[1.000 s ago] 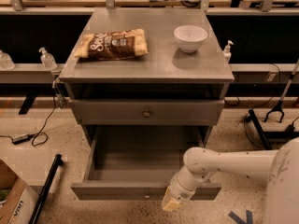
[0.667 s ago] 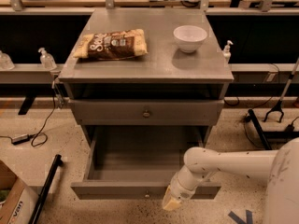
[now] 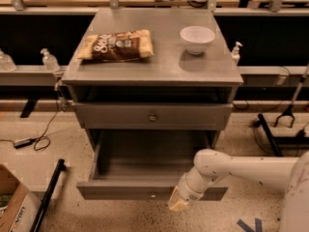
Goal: Close middle drawer
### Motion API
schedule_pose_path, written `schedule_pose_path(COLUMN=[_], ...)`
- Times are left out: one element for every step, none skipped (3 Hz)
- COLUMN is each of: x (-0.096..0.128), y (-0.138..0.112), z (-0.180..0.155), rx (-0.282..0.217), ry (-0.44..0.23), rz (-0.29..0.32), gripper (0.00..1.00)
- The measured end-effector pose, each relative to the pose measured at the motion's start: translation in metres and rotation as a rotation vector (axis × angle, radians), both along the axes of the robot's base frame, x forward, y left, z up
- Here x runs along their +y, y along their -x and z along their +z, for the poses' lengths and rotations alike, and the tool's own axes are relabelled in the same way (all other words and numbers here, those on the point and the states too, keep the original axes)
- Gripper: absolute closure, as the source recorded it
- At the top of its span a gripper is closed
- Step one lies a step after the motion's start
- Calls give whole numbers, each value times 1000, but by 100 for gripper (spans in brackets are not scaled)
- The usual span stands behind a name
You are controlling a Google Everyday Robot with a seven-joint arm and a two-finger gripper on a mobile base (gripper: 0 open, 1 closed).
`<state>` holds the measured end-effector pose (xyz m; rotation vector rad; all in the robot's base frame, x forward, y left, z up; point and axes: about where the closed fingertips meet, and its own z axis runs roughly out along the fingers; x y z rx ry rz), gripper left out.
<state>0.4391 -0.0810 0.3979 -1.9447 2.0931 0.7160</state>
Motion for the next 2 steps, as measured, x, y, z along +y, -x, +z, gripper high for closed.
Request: schedule_pose_path(x=[2,6], y=[-6,-21], z=[-2,-6], rx=[-12,-42], ry=[5,18], rz=[8,29], gripper=[100,100])
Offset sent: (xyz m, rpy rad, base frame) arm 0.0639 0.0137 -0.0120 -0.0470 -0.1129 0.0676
